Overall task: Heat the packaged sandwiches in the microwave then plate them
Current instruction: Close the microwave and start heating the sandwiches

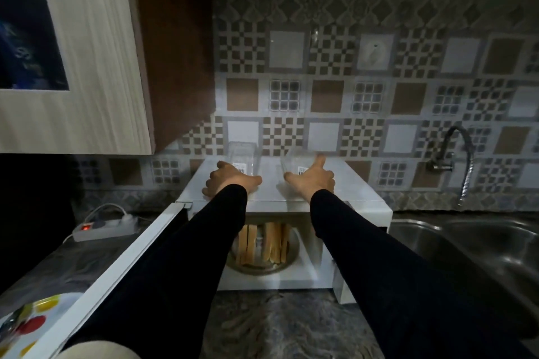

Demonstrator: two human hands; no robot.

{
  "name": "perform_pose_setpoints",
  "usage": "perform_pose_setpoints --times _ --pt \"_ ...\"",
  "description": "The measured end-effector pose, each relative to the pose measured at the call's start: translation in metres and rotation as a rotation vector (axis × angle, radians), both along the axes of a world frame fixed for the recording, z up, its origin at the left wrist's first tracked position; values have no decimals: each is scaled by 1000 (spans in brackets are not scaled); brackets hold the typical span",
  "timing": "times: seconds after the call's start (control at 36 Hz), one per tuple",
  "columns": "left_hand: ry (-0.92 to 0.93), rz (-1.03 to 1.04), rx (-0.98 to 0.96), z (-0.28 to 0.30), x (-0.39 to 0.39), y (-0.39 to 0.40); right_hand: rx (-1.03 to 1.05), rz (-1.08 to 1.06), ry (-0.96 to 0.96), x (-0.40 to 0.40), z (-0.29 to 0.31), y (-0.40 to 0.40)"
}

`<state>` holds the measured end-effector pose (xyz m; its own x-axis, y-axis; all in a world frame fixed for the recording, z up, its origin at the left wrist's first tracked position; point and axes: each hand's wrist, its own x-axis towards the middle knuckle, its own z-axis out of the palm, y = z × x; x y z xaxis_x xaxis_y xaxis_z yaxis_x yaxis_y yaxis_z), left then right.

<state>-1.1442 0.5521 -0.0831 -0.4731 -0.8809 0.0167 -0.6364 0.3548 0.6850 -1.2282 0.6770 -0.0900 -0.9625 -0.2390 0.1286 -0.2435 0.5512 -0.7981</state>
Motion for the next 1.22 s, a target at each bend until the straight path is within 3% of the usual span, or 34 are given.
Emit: perform_pose_setpoints --times 0.44,0.67,0.81,0.94,1.03,1.22 --pt "-78 56 -8 -11 -34 -19 73 10 122 -28 -16 -27" --pt "-50 23 -40 1 -12 -33 35 -146 303 -13 -8 -23" --pt "-169 -148 -153 18 29 -60 -36 -182 456 12 -2 -22" --pt "-425 -456 -204 22 89 -76 -25 -123 435 50 -8 -24" --pt "-499 -494 -235 14 129 -75 -30 -67 391 79 -19 -27" --pt "-262 -454 78 -24 189 -101 -71 164 324 158 -42 -41"
